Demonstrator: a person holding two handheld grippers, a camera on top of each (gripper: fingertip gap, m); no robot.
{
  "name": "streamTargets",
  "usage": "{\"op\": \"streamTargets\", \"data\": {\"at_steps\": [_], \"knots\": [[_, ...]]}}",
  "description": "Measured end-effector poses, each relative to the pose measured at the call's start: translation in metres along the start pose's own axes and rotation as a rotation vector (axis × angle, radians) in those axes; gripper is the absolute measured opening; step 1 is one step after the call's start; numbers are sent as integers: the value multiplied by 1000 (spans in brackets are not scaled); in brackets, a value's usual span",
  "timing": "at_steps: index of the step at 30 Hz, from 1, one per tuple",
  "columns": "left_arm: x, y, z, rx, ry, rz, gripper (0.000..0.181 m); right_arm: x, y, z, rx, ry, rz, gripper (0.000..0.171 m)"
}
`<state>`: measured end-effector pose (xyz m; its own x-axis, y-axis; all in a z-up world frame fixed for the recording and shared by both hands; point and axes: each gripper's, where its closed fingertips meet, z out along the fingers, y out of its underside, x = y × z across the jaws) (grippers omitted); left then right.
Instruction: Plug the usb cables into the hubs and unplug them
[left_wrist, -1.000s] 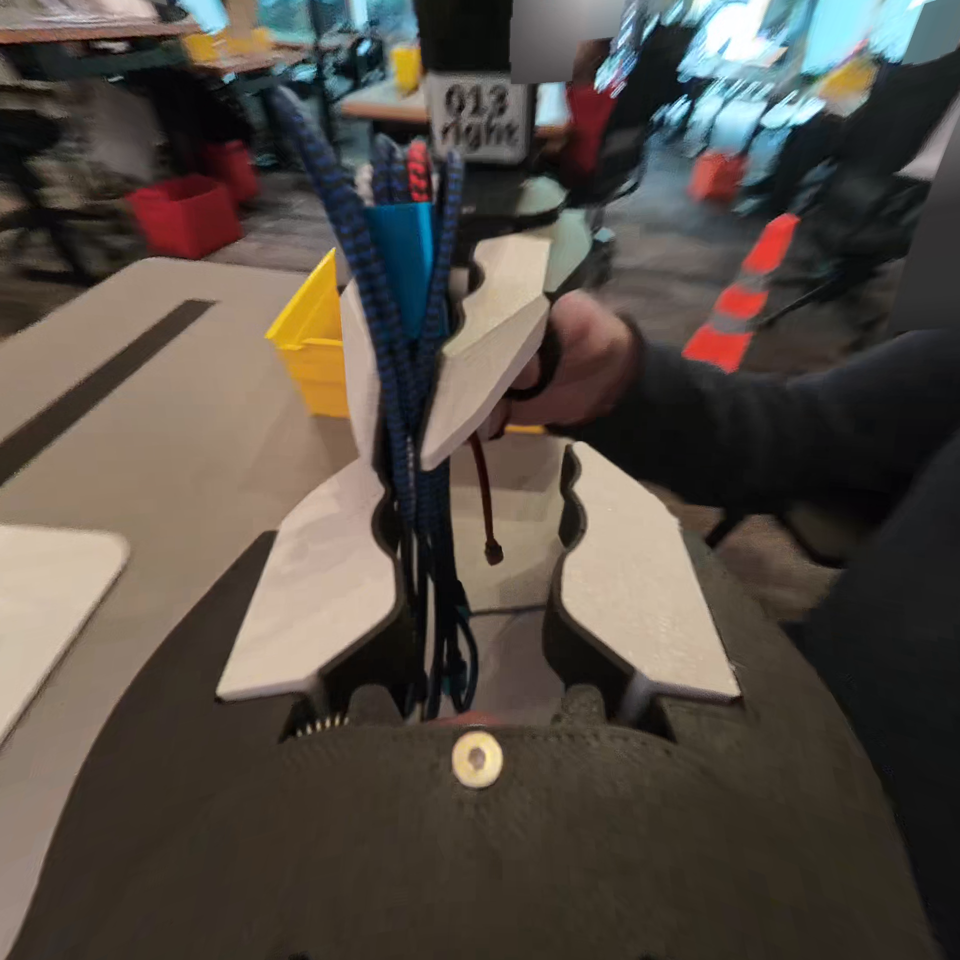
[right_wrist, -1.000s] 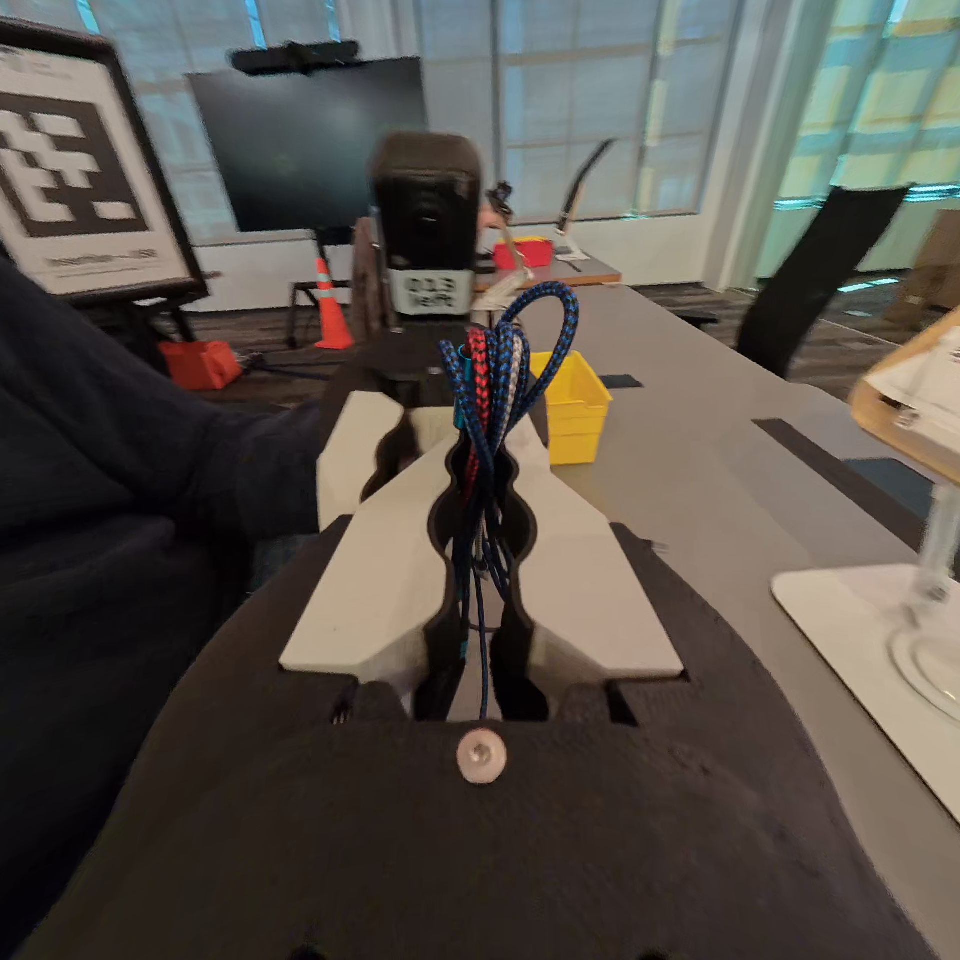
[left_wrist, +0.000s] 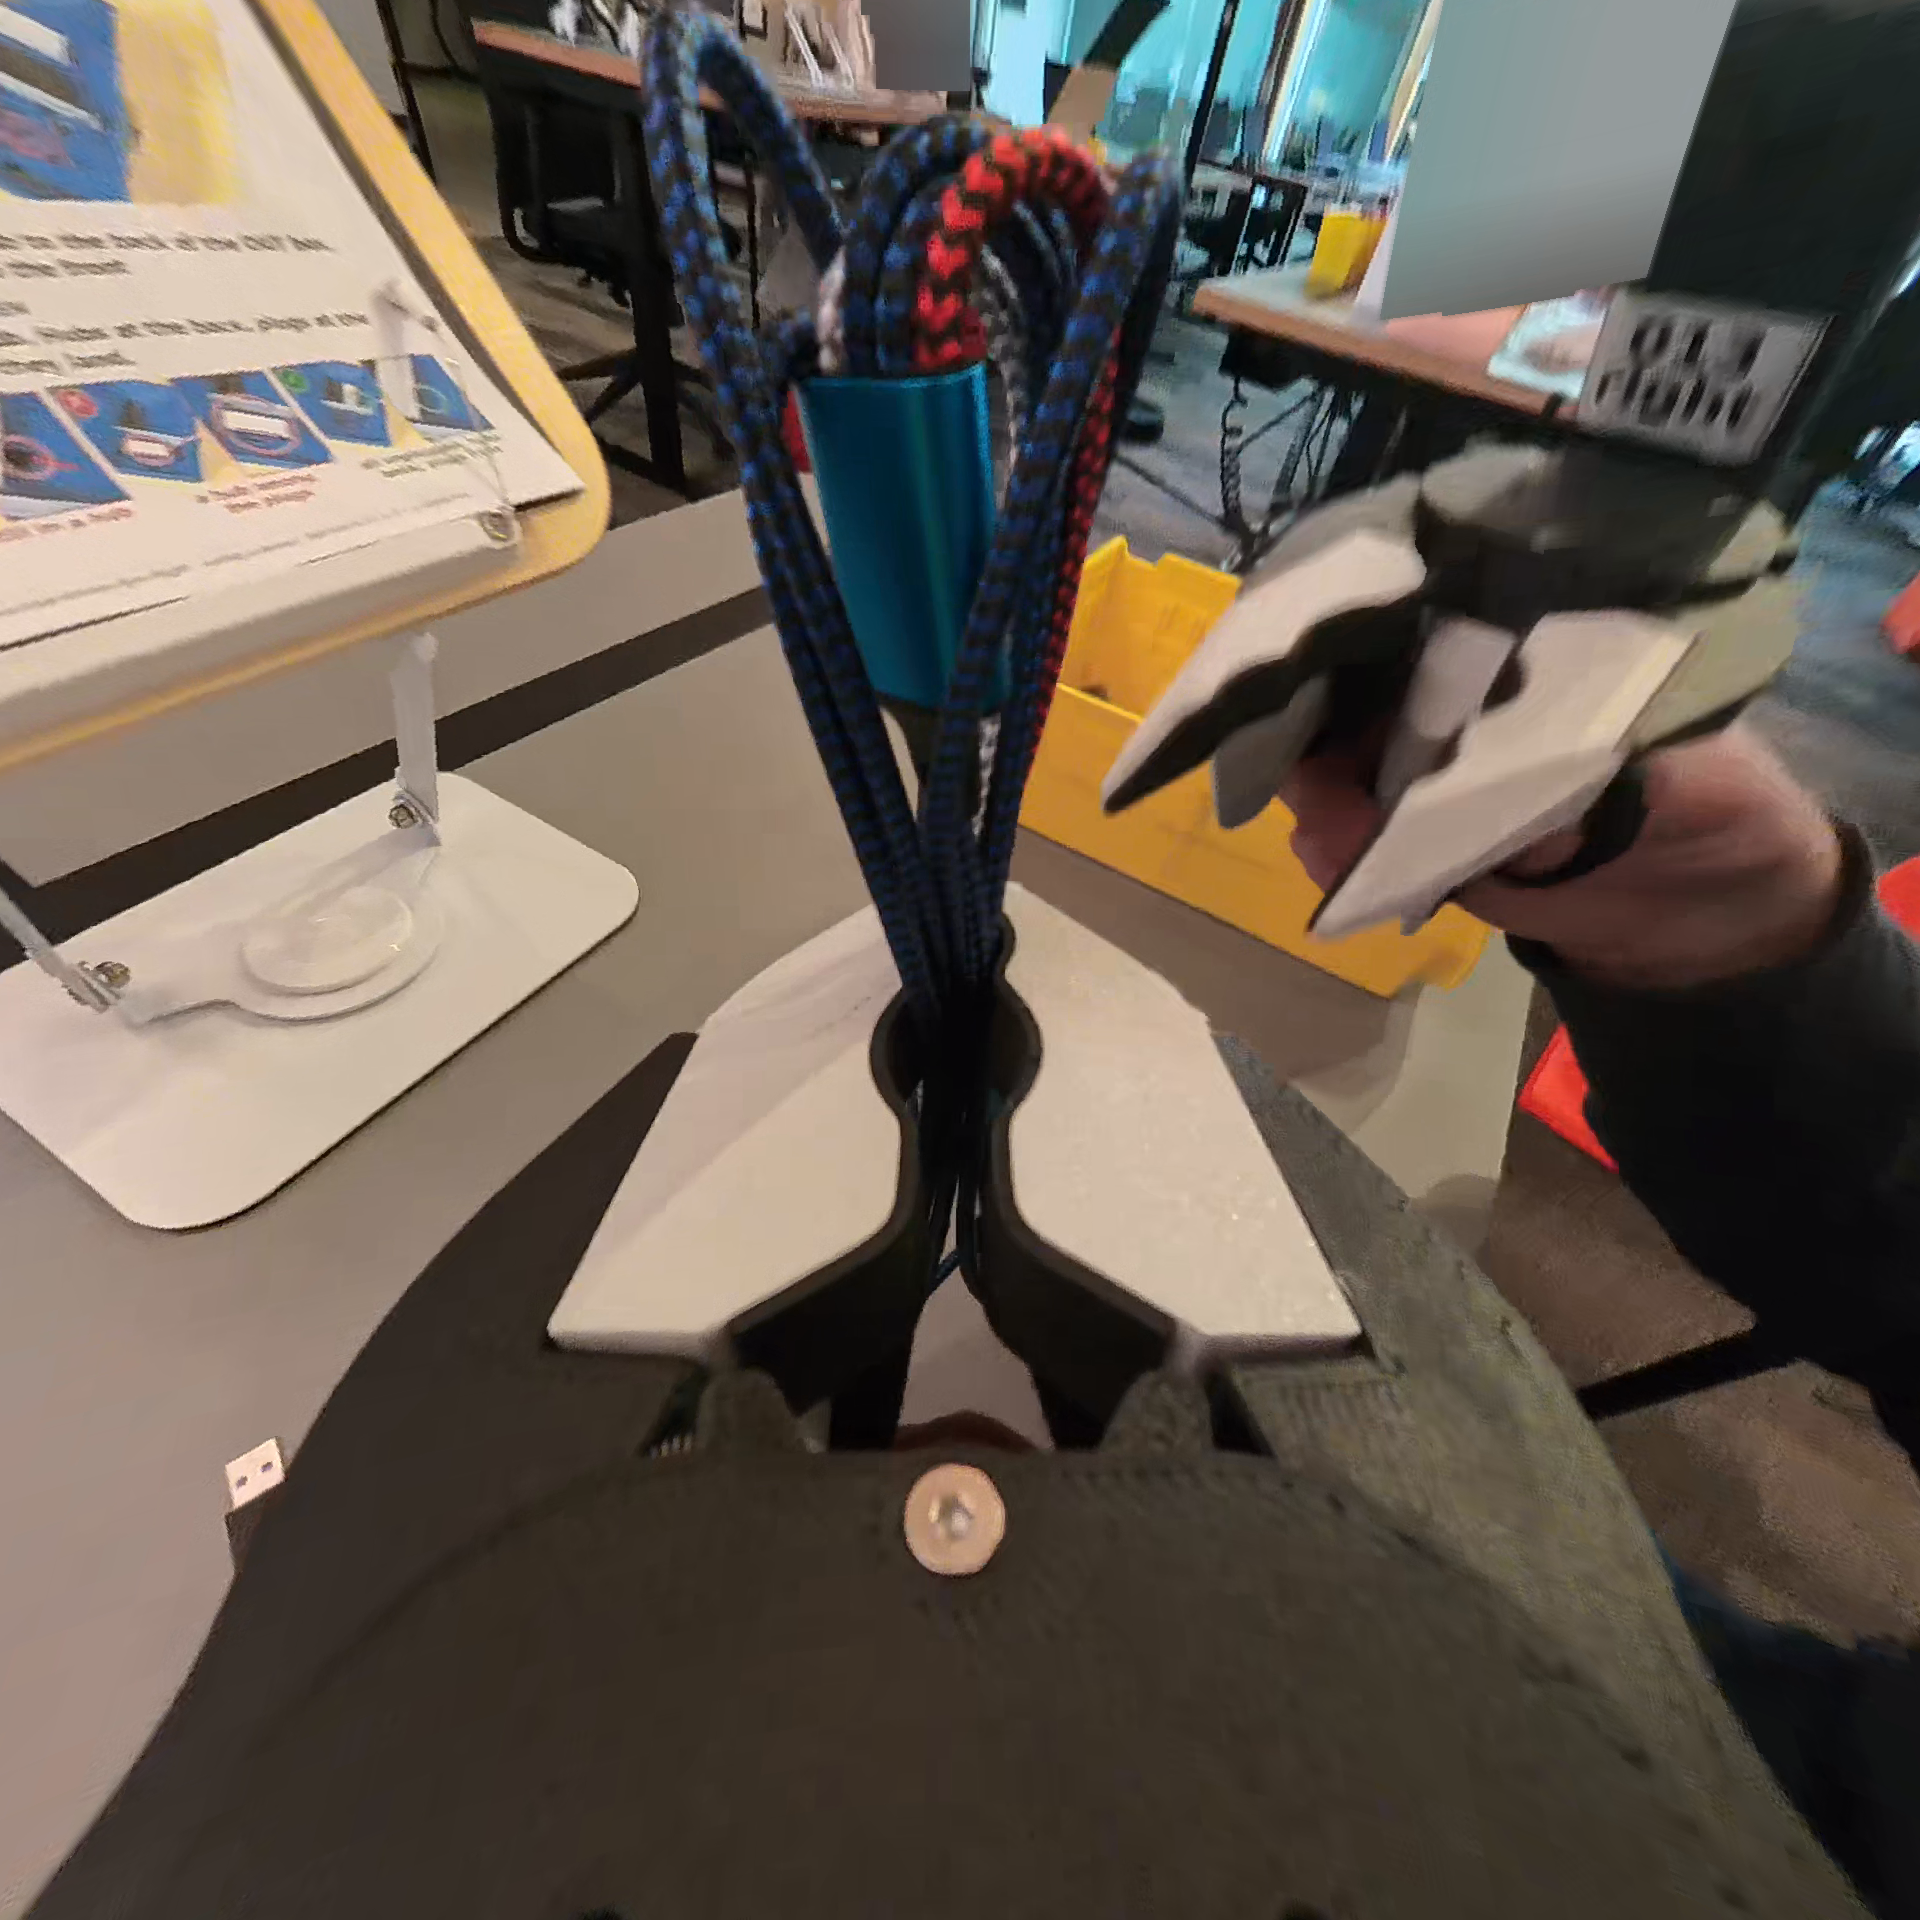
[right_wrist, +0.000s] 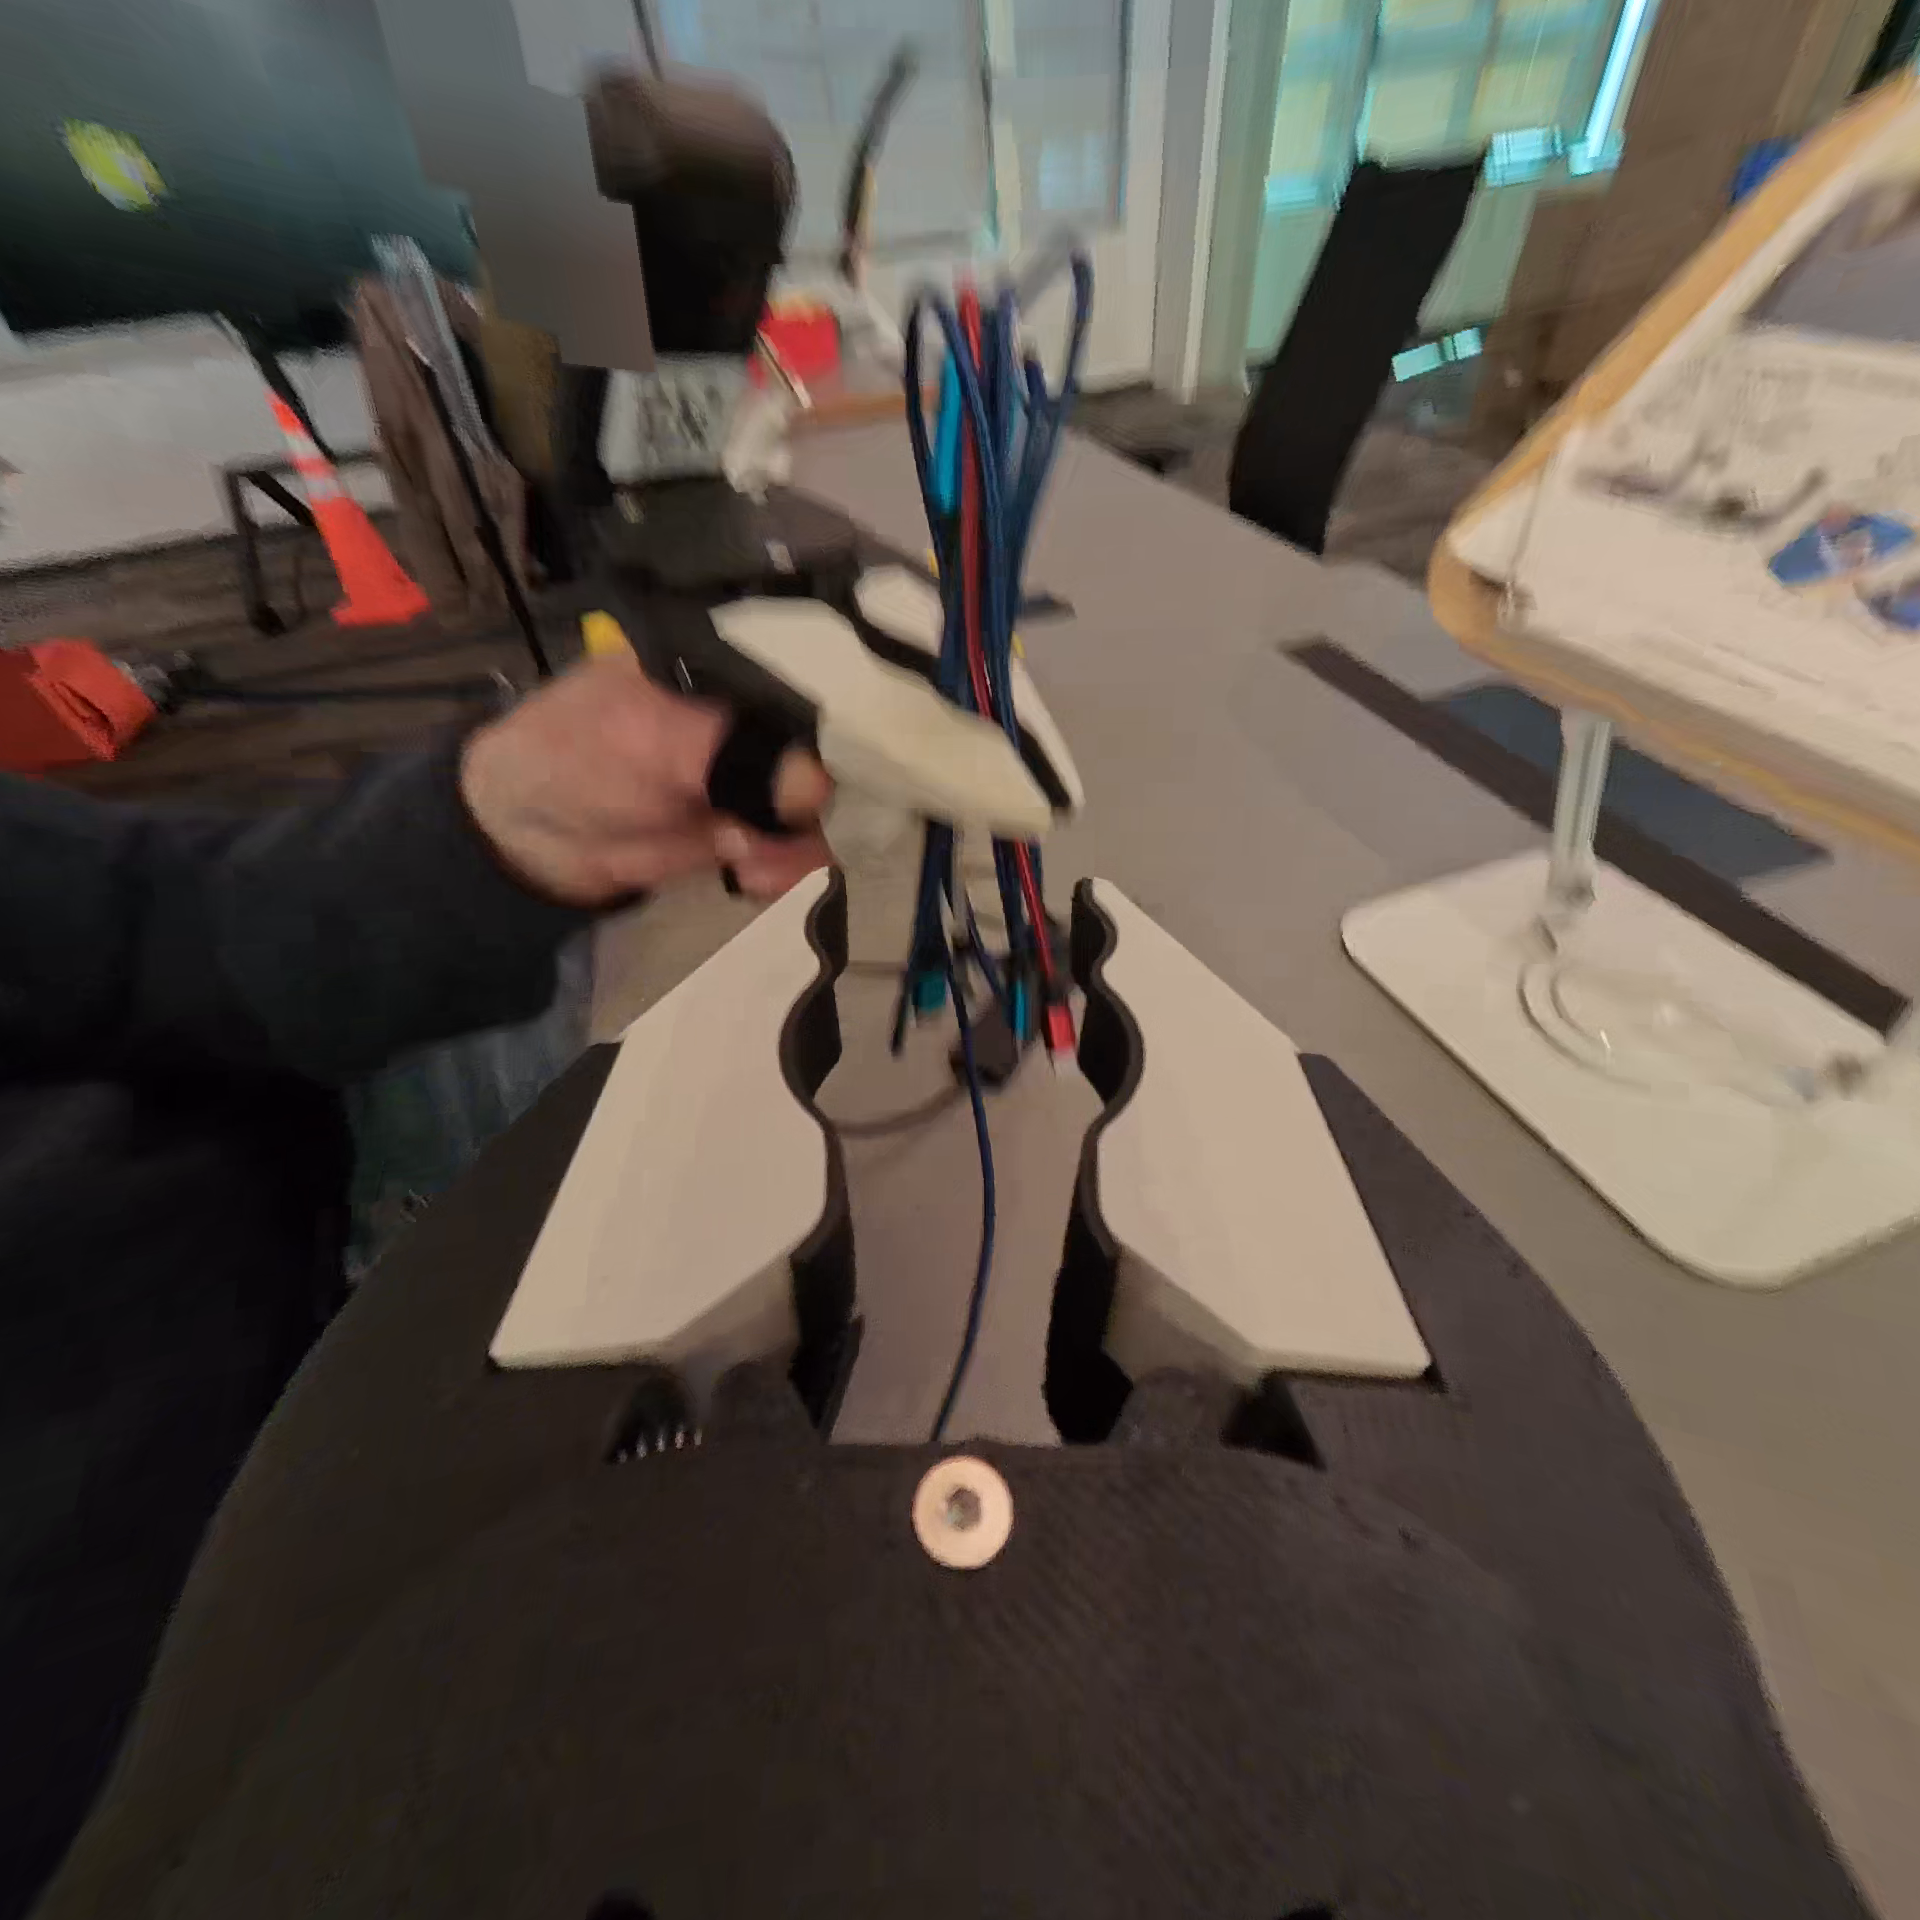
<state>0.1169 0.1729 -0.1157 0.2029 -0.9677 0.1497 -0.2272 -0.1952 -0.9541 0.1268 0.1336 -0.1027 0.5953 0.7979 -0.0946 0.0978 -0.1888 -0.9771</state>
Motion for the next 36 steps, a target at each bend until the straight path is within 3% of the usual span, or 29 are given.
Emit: {"op": "streamTargets", "data": {"at_steps": [2,7,8,10,12,15,24,30,36], "knots": [[-6,-6,-7,36,10,-35,6,5,35,3,-163,39,1,54],[-12,-20,-22,100,19,-68,6,4,122,26,-442,10,34,48],[-12,-21,-23,104,18,-69,6,5,136,32,-463,1,39,40],[-12,-23,-26,105,12,-57,6,-5,148,44,-413,-83,94,2],[-14,-22,-29,98,6,-58,6,-2,147,48,-355,-87,151,0],[-22,-12,-30,14,-46,10,6,12,132,33,-382,16,47,0],[0,12,-16,-140,49,79,5,13,24,15,-311,190,-359,0],[7,17,-15,-165,73,142,5,-2,1,29,-220,104,-360,0],[3,21,-17,-209,39,204,5,-2,3,31,-224,97,-322,0]]}}
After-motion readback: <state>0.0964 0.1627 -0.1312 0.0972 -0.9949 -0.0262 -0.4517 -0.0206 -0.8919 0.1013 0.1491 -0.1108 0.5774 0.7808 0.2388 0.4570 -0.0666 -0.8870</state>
